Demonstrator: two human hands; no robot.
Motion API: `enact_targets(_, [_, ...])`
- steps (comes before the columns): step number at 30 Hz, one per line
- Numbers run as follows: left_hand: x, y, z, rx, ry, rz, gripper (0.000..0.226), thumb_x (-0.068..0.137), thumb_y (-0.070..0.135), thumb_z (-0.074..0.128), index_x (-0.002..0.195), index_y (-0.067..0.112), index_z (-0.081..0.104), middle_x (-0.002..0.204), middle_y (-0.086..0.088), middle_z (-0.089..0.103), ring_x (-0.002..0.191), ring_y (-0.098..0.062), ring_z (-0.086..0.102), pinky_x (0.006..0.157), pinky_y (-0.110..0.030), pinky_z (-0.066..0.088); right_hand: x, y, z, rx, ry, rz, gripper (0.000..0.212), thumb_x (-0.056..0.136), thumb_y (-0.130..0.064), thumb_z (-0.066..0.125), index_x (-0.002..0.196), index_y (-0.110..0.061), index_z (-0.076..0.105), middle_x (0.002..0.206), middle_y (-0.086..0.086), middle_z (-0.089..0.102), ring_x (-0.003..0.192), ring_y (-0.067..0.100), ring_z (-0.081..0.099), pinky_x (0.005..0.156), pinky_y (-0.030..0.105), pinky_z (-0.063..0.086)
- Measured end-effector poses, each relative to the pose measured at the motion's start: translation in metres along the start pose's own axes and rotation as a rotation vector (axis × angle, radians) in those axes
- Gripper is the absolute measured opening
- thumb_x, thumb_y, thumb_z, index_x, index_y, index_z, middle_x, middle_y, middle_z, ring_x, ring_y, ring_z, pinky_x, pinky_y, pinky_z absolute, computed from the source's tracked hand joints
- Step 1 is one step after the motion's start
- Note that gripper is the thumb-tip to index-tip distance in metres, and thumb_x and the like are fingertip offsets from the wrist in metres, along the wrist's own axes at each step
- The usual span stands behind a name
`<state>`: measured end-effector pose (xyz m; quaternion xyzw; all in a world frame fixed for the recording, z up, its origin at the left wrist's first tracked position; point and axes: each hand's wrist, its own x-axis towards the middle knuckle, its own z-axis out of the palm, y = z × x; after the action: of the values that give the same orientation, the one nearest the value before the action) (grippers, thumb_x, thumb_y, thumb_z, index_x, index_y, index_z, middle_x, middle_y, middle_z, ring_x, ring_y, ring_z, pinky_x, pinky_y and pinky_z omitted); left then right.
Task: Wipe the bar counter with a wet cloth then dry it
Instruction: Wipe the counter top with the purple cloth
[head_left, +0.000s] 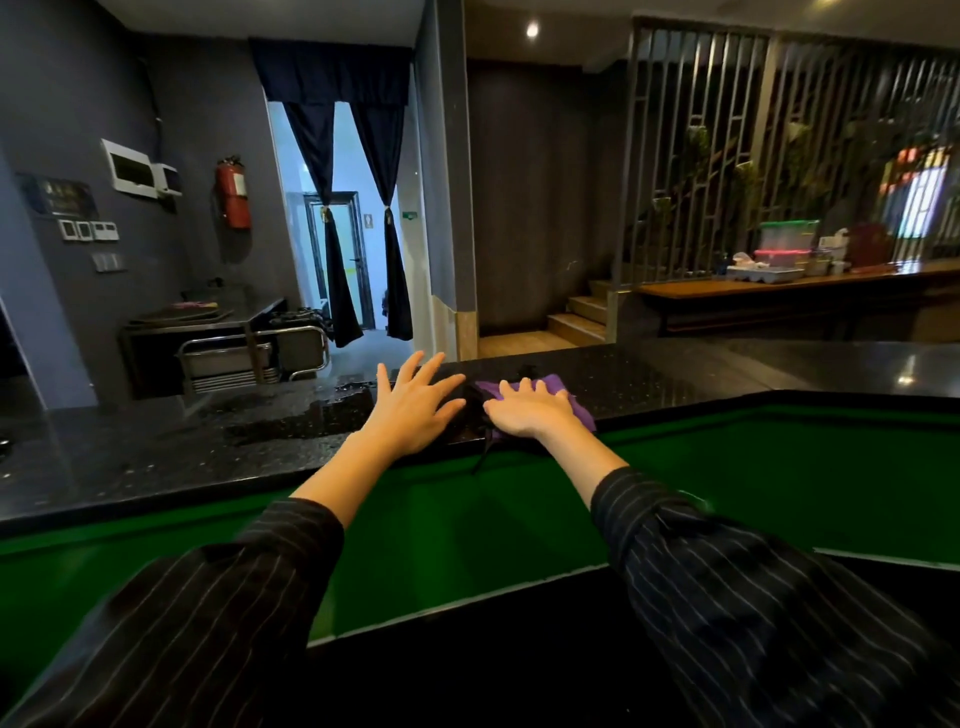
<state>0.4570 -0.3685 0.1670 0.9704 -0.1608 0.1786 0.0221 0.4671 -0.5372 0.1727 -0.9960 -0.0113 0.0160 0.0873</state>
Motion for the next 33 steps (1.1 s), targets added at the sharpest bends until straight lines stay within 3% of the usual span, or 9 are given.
enact_targets(3, [-0.010, -0.010, -0.004, -0.035, -0.078, 0.051, 0.057, 0.096, 0.057, 0.024, 0.148, 0.034, 0.027, 0.161, 0.003, 0.012, 0.149, -0.020, -0.001, 0.117, -0.059, -0.002, 0.004, 0.014, -0.002, 0.031, -0.014, -0.045, 0.060, 0.099, -0.045, 0.021, 0.154, -0.025, 0.009, 0.163, 0.006, 0.003, 0.150, 0.028, 0.003, 0.118, 0.051, 0.002])
enact_targets(7, [-0.030, -0.018, -0.009, -0.062, -0.147, 0.180, 0.090, 0.075, 0.082, 0.001, 0.151, 0.035, 0.012, 0.161, 0.008, 0.007, 0.148, -0.013, -0.004, 0.119, -0.049, -0.004, 0.019, 0.023, -0.005, 0.040, -0.024, -0.002, 0.060, 0.098, -0.049, 0.021, 0.154, -0.030, 0.009, 0.163, 0.003, 0.001, 0.150, 0.027, 0.001, 0.118, 0.050, 0.001])
enact_targets(13, [-0.048, -0.021, -0.014, -0.087, -0.275, 0.361, 0.065, 0.096, 0.053, 0.027, 0.151, 0.034, -0.003, 0.156, 0.014, -0.003, 0.144, -0.001, -0.010, 0.121, -0.036, -0.005, 0.033, 0.025, -0.009, 0.001, -0.070, -0.090, 0.061, 0.099, -0.052, 0.020, 0.154, -0.030, 0.006, 0.163, 0.003, -0.001, 0.150, 0.025, 0.000, 0.119, 0.049, 0.001])
enact_targets(16, [-0.051, -0.020, -0.018, -0.088, -0.277, 0.412, 0.062, 0.098, 0.046, 0.027, 0.151, 0.033, -0.001, 0.157, 0.011, -0.002, 0.142, 0.004, -0.007, 0.116, -0.020, -0.006, 0.038, 0.047, -0.014, 0.006, -0.100, -0.172, 0.057, 0.101, -0.048, 0.021, 0.153, -0.032, 0.006, 0.163, 0.000, 0.000, 0.150, 0.022, 0.000, 0.119, 0.050, 0.001])
enact_targets(18, [-0.052, -0.020, -0.015, -0.064, -0.242, 0.429, 0.062, 0.096, 0.047, 0.025, 0.151, 0.031, 0.002, 0.157, 0.011, 0.000, 0.142, 0.003, -0.004, 0.114, -0.016, -0.005, 0.049, 0.063, -0.018, 0.013, -0.089, -0.119, 0.057, 0.101, -0.049, 0.021, 0.154, -0.033, 0.007, 0.163, -0.001, 0.001, 0.150, 0.022, 0.001, 0.119, 0.050, 0.002])
enact_targets(24, [-0.048, -0.023, -0.007, -0.008, -0.184, 0.441, 0.070, 0.088, 0.058, 0.010, 0.152, 0.028, 0.005, 0.160, 0.006, 0.010, 0.145, -0.003, 0.008, 0.115, -0.016, 0.003, 0.082, 0.050, -0.022, 0.019, -0.107, -0.005, 0.062, 0.098, -0.057, 0.020, 0.154, -0.032, 0.006, 0.163, 0.002, -0.003, 0.150, 0.024, -0.001, 0.121, 0.048, -0.001])
enact_targets(30, [-0.049, -0.025, -0.010, -0.034, -0.217, 0.441, 0.067, 0.091, 0.057, 0.017, 0.152, 0.032, 0.007, 0.160, 0.007, 0.013, 0.146, -0.004, 0.010, 0.118, -0.020, 0.009, 0.064, 0.025, -0.015, -0.009, -0.145, -0.295, 0.055, 0.101, -0.043, 0.028, 0.153, -0.031, 0.014, 0.163, 0.000, 0.007, 0.150, 0.020, 0.005, 0.121, 0.045, 0.003])
enact_targets(33, [-0.044, -0.025, -0.015, 0.003, -0.230, 0.465, 0.060, 0.095, 0.055, 0.025, 0.149, 0.032, 0.013, 0.157, 0.005, 0.019, 0.142, -0.011, 0.021, 0.119, -0.034, 0.021, 0.069, 0.064, -0.019, 0.044, -0.122, -0.330, 0.054, 0.098, -0.039, 0.034, 0.151, -0.034, 0.024, 0.160, -0.002, 0.022, 0.148, 0.020, 0.017, 0.120, 0.046, 0.011])
